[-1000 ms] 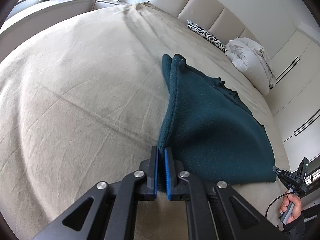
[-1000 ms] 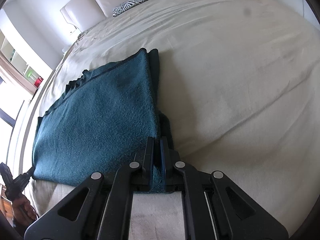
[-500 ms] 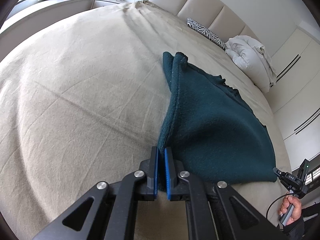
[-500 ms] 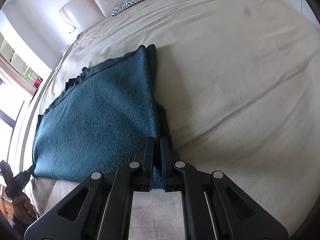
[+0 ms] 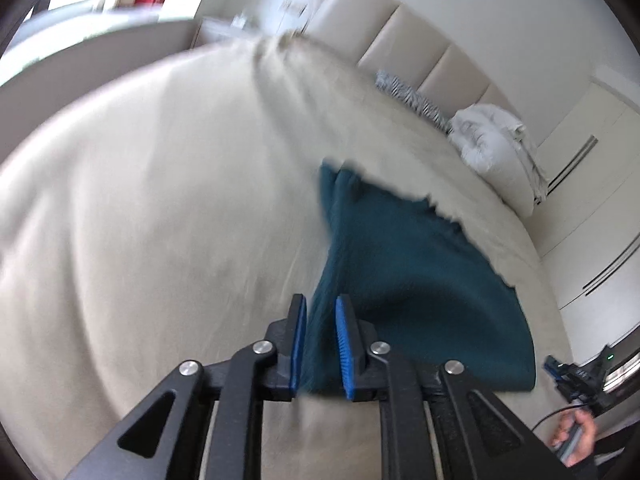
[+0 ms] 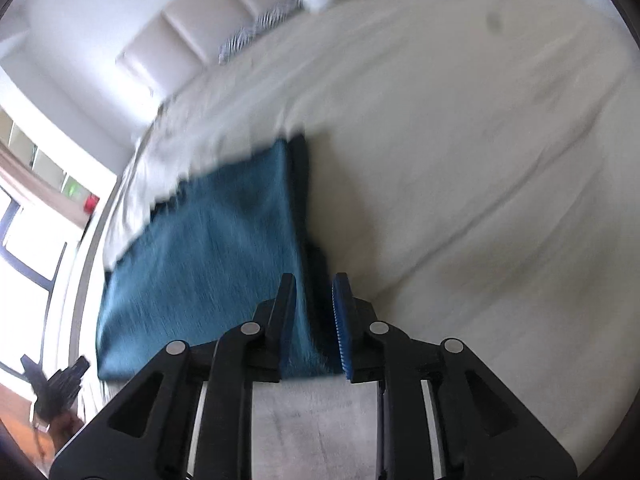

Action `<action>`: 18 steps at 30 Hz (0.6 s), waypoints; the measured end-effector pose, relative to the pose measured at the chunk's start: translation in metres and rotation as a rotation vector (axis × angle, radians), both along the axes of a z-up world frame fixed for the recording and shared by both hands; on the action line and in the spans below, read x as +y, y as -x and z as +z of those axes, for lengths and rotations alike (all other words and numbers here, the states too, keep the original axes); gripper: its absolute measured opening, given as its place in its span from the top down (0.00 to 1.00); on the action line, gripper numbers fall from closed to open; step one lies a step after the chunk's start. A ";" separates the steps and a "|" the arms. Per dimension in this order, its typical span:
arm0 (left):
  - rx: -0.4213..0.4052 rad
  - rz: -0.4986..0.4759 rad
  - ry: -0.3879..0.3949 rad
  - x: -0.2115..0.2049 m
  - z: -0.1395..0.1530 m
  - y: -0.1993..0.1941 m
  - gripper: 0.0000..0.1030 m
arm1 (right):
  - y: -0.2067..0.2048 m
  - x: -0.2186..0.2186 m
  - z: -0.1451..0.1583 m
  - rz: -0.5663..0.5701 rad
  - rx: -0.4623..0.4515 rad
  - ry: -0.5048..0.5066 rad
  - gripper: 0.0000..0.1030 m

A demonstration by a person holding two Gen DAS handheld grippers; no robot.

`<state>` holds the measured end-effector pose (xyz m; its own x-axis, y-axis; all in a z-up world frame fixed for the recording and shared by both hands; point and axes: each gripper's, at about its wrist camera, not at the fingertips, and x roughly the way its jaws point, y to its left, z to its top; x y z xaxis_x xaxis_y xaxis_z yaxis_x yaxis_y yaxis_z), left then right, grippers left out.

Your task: Fold small clothes

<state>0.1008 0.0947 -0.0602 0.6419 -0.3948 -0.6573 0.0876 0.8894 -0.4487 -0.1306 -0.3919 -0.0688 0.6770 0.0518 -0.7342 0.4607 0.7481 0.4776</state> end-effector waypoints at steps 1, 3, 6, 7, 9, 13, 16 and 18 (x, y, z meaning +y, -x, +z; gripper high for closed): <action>-0.024 -0.010 -0.019 -0.006 0.009 -0.005 0.71 | -0.002 0.000 0.007 -0.011 -0.016 -0.003 0.82; -0.077 -0.062 -0.065 -0.034 0.026 -0.023 0.70 | -0.022 0.009 0.023 0.036 -0.092 -0.060 0.82; -0.114 -0.129 -0.081 -0.080 0.032 -0.057 0.65 | -0.084 0.049 0.023 0.192 -0.138 -0.206 0.82; -0.115 -0.142 -0.094 -0.094 0.030 -0.067 0.65 | -0.104 0.061 0.017 0.226 -0.148 -0.257 0.82; -0.099 -0.165 -0.125 -0.124 0.018 -0.090 0.65 | -0.149 0.086 -0.002 0.277 -0.143 -0.356 0.82; -0.066 -0.196 -0.193 -0.163 -0.008 -0.122 0.65 | -0.212 0.123 -0.045 0.327 -0.098 -0.544 0.82; -0.032 -0.187 -0.243 -0.171 -0.029 -0.138 0.65 | -0.238 0.126 -0.075 0.271 -0.044 -0.534 0.86; -0.032 -0.179 -0.224 -0.166 -0.037 -0.142 0.65 | -0.236 0.103 -0.087 0.200 -0.113 -0.601 0.86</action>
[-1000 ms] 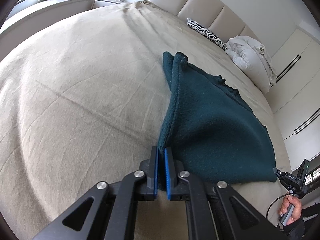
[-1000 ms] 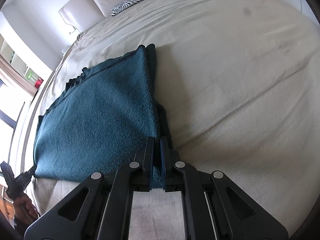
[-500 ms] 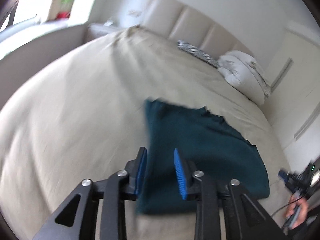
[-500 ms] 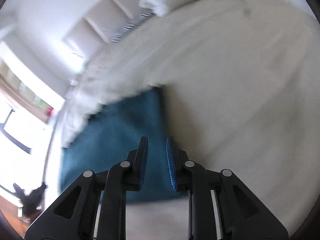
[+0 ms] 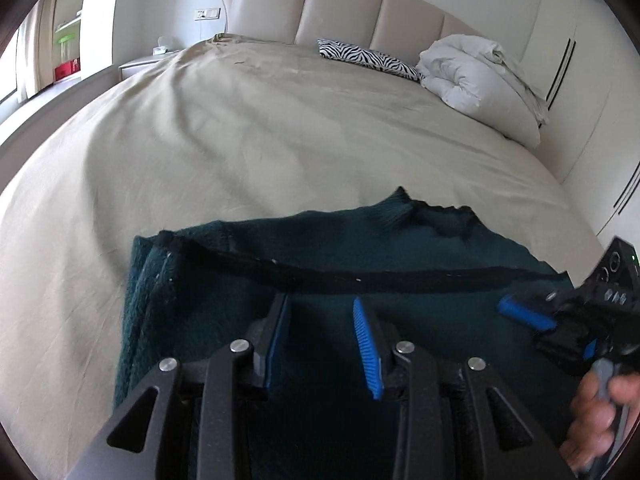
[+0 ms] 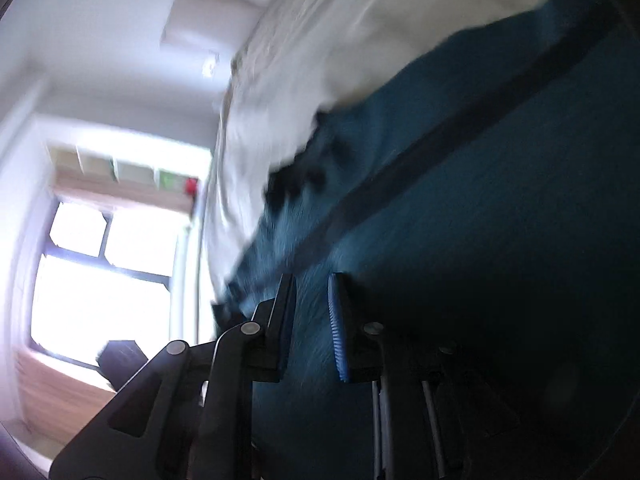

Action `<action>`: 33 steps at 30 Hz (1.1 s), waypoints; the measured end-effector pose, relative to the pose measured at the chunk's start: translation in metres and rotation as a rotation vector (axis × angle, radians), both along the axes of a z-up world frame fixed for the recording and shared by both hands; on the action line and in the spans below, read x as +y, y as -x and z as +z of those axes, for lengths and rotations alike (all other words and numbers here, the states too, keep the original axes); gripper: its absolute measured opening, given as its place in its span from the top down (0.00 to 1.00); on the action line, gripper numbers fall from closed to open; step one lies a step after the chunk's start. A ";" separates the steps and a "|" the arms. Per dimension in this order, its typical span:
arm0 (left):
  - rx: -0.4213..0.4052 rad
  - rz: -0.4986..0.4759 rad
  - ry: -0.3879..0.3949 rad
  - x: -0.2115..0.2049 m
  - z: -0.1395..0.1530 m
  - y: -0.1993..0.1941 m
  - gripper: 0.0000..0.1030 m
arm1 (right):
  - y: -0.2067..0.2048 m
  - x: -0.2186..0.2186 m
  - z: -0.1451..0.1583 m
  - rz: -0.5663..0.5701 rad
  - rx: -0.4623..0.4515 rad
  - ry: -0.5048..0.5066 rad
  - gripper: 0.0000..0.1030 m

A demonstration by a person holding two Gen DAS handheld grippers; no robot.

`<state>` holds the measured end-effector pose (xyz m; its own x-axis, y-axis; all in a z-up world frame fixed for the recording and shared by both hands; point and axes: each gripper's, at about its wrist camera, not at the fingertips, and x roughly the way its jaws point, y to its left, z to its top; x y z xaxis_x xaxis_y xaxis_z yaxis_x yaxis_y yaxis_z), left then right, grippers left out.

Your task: Fold small clothes

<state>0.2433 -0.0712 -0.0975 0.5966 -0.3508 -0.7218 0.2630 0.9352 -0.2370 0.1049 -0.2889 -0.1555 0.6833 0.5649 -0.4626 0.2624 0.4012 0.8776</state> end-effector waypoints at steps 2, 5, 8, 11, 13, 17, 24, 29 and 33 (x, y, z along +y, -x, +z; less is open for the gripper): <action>0.010 0.003 0.050 0.008 -0.006 -0.005 0.65 | 0.009 -0.027 -0.001 -0.081 -0.031 -0.016 0.86; 0.023 0.001 0.124 0.019 -0.011 -0.011 0.65 | 0.024 -0.068 -0.003 -0.183 -0.033 0.040 0.86; 0.038 0.001 0.160 0.023 -0.013 -0.015 0.65 | 0.046 -0.120 -0.008 -0.296 -0.032 0.048 0.89; 0.052 0.020 0.146 0.023 -0.005 -0.011 0.65 | 0.066 -0.146 0.008 -0.393 0.041 0.164 0.84; 0.057 0.037 0.131 0.022 0.004 0.000 0.63 | 0.081 -0.151 0.022 -0.416 0.038 0.160 0.83; 0.042 -0.041 0.165 0.009 0.021 0.055 0.50 | 0.101 -0.102 0.058 -0.270 -0.077 0.173 0.68; 0.083 -0.071 0.090 0.004 0.001 0.113 0.46 | 0.106 0.026 0.029 0.047 -0.105 0.004 0.40; 0.099 -0.065 0.154 0.032 -0.011 0.115 0.54 | 0.115 0.007 -0.002 0.015 -0.055 -0.024 0.58; 0.101 -0.053 0.169 0.045 -0.008 0.120 0.54 | 0.153 -0.037 0.000 -0.137 -0.044 0.051 0.58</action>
<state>0.1236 -0.0266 -0.1060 0.5018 -0.5011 -0.7050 0.2775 0.8653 -0.4175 -0.0485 -0.3260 -0.1557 0.7725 0.4419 -0.4561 0.2792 0.4087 0.8689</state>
